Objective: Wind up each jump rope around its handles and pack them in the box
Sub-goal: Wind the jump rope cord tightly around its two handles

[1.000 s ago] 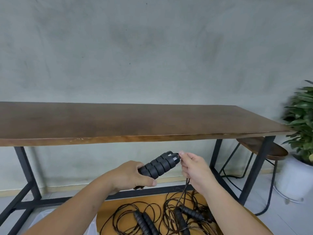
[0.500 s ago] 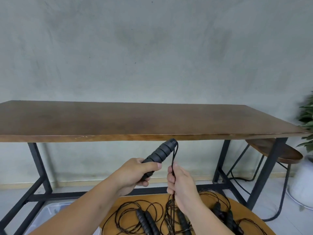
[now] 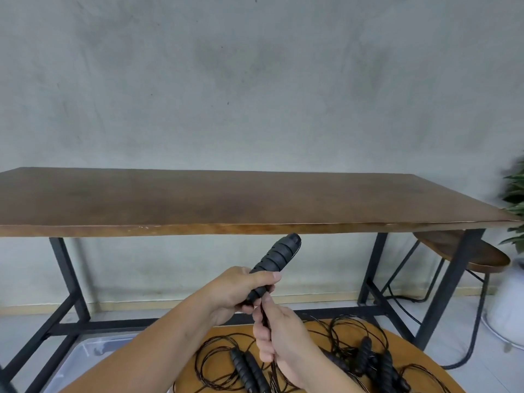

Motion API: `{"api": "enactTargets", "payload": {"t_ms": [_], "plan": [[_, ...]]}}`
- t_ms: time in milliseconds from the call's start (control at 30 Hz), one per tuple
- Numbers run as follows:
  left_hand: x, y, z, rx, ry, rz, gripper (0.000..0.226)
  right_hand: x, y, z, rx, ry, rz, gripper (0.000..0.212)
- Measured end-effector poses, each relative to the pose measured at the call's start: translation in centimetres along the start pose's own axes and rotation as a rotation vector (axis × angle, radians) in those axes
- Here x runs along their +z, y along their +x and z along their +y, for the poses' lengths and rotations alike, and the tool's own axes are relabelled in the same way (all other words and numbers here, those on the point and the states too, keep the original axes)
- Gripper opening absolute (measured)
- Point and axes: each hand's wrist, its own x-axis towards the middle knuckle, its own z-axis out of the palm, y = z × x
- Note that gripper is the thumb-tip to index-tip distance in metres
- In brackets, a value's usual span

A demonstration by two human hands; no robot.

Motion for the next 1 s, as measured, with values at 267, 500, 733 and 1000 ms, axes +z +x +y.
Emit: {"api": "enactTargets", "payload": {"t_ms": [267, 500, 733, 1000], "plan": [[-1.9, -0.9, 1.0, 0.064, 0.615, -0.023, 0.047, -3.6, -1.4, -3.4, 0.02, -0.648, -0.086, 0.026], [-1.0, -1.9, 1.9, 0.04, 1.257, -0.021, 0.069, -2.8, -3.6, -7.2, -0.239, -1.353, 0.023, 0.017], [0.5, -3.0, 1.3, 0.163, 1.366, -0.023, 0.065, 0.0, -3.4, -12.2, -0.498, -1.641, -0.12, 0.011], [0.4, -6.2, 1.5, 0.267, 1.076, -0.135, 0.043, -2.1, 0.4, -15.1, -0.252, -1.162, -0.338, 0.025]]}}
